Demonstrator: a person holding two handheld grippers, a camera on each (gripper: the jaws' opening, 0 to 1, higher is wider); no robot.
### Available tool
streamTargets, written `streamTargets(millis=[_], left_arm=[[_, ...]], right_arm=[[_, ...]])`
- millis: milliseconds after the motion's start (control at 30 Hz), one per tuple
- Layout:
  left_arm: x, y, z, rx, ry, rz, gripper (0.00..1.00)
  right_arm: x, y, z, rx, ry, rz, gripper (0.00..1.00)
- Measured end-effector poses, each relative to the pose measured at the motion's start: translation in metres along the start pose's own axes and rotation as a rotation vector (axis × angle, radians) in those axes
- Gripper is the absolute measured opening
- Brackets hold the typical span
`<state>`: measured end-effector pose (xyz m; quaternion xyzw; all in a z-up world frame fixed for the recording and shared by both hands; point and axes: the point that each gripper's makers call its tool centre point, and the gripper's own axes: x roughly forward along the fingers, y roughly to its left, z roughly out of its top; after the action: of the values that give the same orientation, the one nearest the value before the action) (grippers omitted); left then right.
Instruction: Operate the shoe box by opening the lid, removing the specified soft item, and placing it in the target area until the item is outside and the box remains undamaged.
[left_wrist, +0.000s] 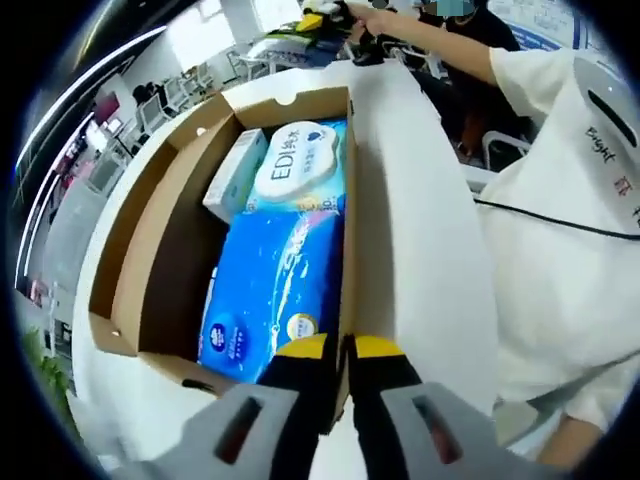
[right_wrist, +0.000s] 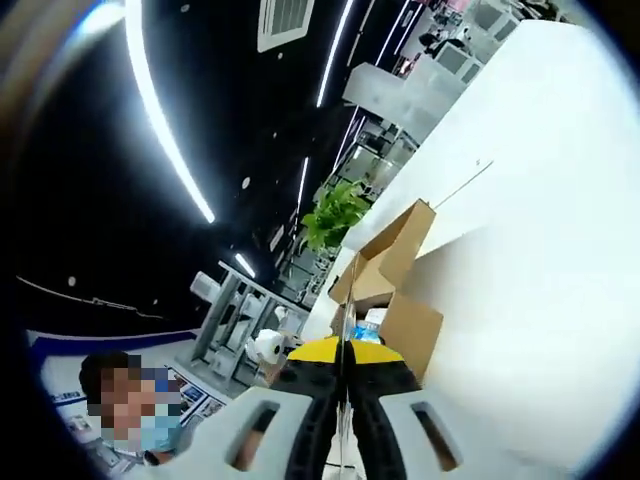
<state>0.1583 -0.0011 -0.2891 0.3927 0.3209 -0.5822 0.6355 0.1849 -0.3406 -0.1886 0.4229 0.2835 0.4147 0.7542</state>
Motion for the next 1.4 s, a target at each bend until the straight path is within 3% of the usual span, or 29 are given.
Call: streamTargets(millis=[67,300,467,733,967,1400], left_arm=[[0.004,-0.001,-0.004,0.024,0.026,0.003,0.04],[0.004,-0.001,-0.004,-0.005,0.045,-0.030,0.02],[0.004,-0.002,-0.005,-0.015,0.039,-0.056,0.01],[0.004,-0.001,-0.005,0.000,0.028,-0.049,0.01],[0.004,-0.002,-0.004,-0.005,0.017,-0.042,0.01],[0.006,-0.003,-0.005,0.002,0.022,-0.044,0.01]], right_arm=[[-0.003,-0.003,0.001,0.008,-0.005,-0.001,0.00],[-0.019,-0.021,0.004,0.058,-0.015,-0.010,0.00],[-0.016,-0.033,-0.002,0.058,0.027,-0.039,0.00],[-0.008,-0.035,-0.007,0.054,0.036,-0.062,0.00],[-0.003,-0.058,-0.016,0.042,0.072,-0.163,0.00],[0.001,-0.073,-0.017,0.012,0.126,-0.227,0.00]])
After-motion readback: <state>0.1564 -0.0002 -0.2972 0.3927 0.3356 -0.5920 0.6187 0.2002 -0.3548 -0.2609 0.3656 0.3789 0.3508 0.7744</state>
